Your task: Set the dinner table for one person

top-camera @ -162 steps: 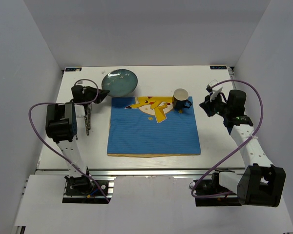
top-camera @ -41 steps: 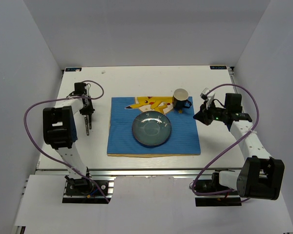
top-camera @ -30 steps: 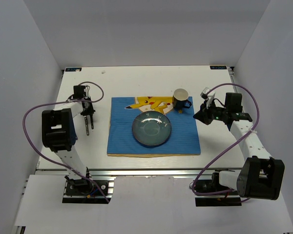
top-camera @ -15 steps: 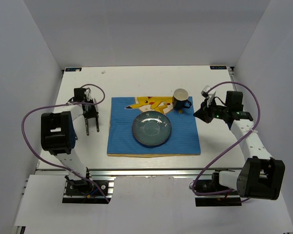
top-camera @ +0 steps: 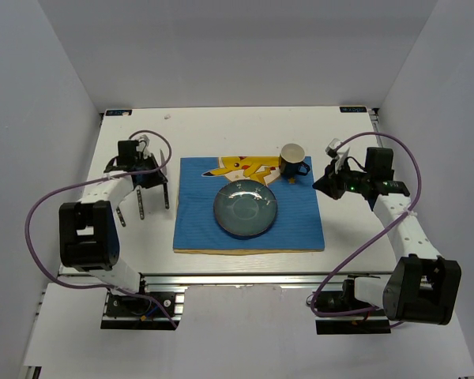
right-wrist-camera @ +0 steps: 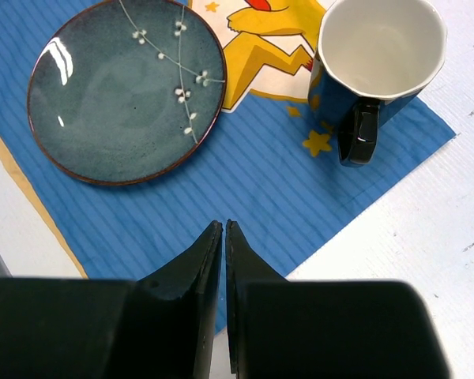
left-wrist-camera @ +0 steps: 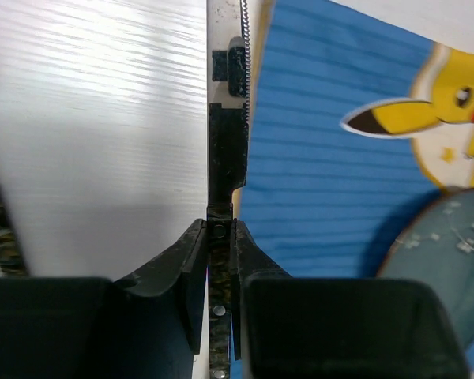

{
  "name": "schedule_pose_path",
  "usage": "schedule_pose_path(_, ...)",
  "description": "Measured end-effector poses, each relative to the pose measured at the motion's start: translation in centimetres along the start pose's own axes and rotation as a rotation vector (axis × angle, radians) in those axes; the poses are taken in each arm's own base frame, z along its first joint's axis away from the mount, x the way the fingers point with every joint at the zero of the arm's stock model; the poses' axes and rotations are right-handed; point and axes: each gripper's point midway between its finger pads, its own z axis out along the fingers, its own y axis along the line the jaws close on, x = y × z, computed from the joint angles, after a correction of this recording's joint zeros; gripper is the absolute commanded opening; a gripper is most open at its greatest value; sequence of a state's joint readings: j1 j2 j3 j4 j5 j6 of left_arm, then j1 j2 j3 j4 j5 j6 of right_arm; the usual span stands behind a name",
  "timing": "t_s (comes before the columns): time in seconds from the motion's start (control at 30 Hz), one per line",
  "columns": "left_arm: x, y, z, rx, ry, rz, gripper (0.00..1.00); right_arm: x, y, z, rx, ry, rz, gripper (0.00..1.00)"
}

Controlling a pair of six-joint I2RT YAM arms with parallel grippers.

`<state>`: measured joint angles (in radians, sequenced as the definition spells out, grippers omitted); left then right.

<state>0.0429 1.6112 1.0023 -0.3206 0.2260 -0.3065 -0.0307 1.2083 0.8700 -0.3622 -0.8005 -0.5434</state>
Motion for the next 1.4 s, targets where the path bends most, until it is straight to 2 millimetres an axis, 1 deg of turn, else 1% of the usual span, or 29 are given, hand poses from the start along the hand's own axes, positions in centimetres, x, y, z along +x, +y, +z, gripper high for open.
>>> schedule_pose_path(0.07,0.2,-1.6,-0.3,0.046,-0.007,-0.004,0.0,-0.1,0.1,-0.1,0.002,-0.003,-0.001,0.11)
schedule_pose_path(0.13,1.2,-3.9,-0.3,0.109,0.002,-0.003,0.0,-0.4,0.2,-0.2,0.002,-0.01,0.0,0.11)
schedule_pose_path(0.23,3.5,-7.9,-0.3,0.216,0.044,-0.003,0.0,-0.7,0.4,-0.5,0.006,-0.019,-0.005,0.11)
schedule_pose_path(0.33,6.0,-12.4,-0.5,0.328,0.087,-0.007,0.0,-1.1,0.5,-0.7,0.01,-0.028,-0.007,0.11)
schedule_pose_path(0.37,6.5,-13.5,-0.7,0.357,0.095,-0.013,0.0,-1.2,0.6,-0.7,0.011,-0.03,-0.005,0.11)
schedule_pose_path(0.47,8.2,-17.5,-1.6,0.46,0.111,-0.031,0.0,-1.5,0.6,-0.9,0.019,-0.037,-0.003,0.11)
schedule_pose_path(0.53,8.9,-20.1,-2.3,0.528,0.112,-0.049,0.0,-1.7,0.6,-1.1,0.032,-0.041,0.0,0.11)
schedule_pose_path(0.67,9.9,-24.4,-3.8,0.641,0.115,-0.072,0.0,-2.2,0.4,-1.5,0.065,-0.057,-0.009,0.12)
schedule_pose_path(0.77,11.2,-27.5,-4.6,0.724,0.131,-0.088,0.0,-2.4,0.3,-1.8,0.092,-0.066,-0.004,0.14)
schedule_pose_path(0.83,12.3,-28.8,-4.5,0.752,0.153,-0.102,0.0,-2.5,0.3,-2.0,0.11,-0.071,0.003,0.14)
schedule_pose_path(0.93,14.6,-30.3,-3.8,0.762,0.2,-0.125,0.0,-2.6,0.2,-2.2,0.134,-0.078,0.021,0.15)
schedule_pose_path(1.07,17.9,-31.4,-2.7,0.743,0.26,-0.148,0.0,-2.6,0.2,-2.6,0.168,-0.089,0.046,0.15)
schedule_pose_path(1.17,19.9,-32.0,-1.8,0.716,0.292,-0.165,0.0,-2.7,0.1,-2.9,0.192,-0.098,0.062,0.15)
schedule_pose_path(1.27,20.9,-33.0,-0.8,0.694,0.308,-0.176,0.0,-3.0,0.0,-3.2,0.217,-0.106,0.074,0.15)
schedule_pose_path(1.4,20.8,-35.4,0.2,0.69,0.294,-0.182,0.0,-3.1,-0.3,-3.6,0.255,-0.11,0.087,0.17)
